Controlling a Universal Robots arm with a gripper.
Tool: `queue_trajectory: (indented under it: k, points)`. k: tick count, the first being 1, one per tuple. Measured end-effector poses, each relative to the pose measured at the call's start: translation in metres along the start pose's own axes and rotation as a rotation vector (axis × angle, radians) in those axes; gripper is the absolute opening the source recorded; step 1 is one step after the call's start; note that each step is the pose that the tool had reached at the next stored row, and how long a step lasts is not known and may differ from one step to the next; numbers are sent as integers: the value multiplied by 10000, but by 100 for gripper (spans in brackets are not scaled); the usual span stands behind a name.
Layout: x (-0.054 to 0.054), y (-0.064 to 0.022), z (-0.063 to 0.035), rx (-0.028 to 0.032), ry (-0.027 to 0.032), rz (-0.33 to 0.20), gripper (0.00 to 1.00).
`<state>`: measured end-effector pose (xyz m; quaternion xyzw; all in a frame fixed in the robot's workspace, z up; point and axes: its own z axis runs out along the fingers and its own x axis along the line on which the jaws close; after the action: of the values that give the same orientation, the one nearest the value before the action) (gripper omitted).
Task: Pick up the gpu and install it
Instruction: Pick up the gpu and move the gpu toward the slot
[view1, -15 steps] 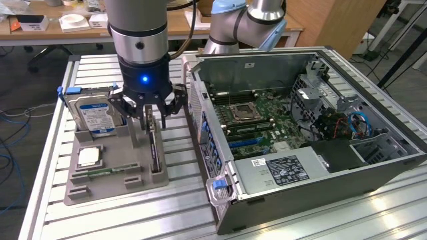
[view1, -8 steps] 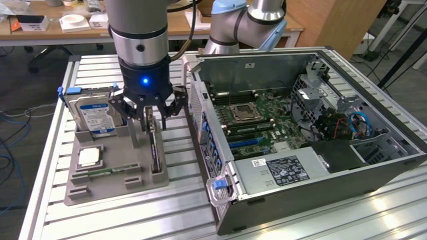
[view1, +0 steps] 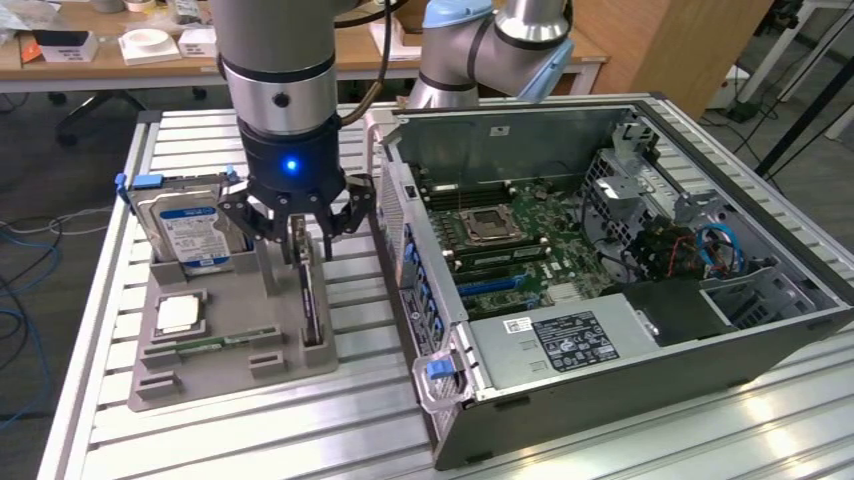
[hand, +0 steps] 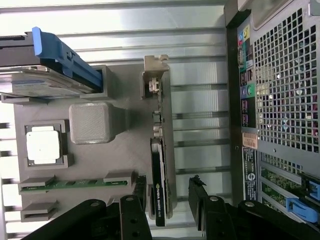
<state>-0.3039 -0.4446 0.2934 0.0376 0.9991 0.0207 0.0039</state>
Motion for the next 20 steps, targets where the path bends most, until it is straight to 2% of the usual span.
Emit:
queue_trajectory:
  k: [20]
  points:
    - [1,-4,87,1,0,0,47]
